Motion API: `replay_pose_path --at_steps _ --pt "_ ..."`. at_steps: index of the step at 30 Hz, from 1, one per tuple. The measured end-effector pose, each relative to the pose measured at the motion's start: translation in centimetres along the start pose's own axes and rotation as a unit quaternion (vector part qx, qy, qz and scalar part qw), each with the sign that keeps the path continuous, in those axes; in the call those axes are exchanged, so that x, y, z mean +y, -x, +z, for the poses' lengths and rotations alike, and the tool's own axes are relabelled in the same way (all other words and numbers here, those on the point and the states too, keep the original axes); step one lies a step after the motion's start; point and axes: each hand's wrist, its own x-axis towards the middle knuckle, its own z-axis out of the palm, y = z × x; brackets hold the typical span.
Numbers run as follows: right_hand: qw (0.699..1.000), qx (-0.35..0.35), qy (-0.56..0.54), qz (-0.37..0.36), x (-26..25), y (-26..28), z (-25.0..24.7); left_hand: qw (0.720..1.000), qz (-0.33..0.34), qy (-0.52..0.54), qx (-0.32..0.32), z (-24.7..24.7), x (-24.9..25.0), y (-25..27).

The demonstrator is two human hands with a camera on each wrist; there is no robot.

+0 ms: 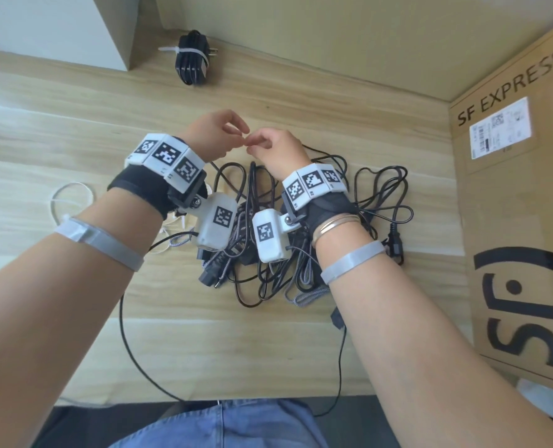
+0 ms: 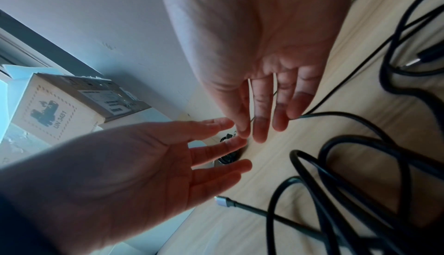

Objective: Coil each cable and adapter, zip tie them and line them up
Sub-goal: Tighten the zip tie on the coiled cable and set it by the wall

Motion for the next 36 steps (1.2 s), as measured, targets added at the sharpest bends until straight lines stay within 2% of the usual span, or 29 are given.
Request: replay_pose_path --at_steps 7,12,19,22,27,32,36 --pt "0.993 -0.065 0.1 0.018 -0.1 -0.3 2.3 1.0 -0.027 0.006 -0.008 0.1 -1.6 0.8" --pt "0.978 -0.073 0.19 0.043 -0.2 -1.1 3.3 0.999 -0.039 -0.001 -0.005 -0.2 -2.5 0.4" --pt "0.976 -0.062 0.189 0.088 0.2 -1.4 2.9 0.999 -0.044 -0.001 -0.01 -0.4 -2.7 0.1" --pt "0.986 -0.027 0.15 0.075 0.1 -1.2 1.9 0.998 -0.052 -0.007 -0.034 -0.3 -2.3 0.4" --pt "0.997 -0.017 0.073 0.025 -0.5 -0.3 -1.7 0.985 -0.05 0.061 -0.153 0.8 -1.0 1.5" --pt "0.999 0.0 -0.042 -0.003 -0.7 0.1 -4.2 0.976 -0.031 0.146 -0.158 1.6 0.1 1.6" --pt "0.992 0.042 -0.118 -0.022 -0.3 0.6 -4.9 0.959 -0.031 0.192 -0.206 1.8 0.7 1.5"
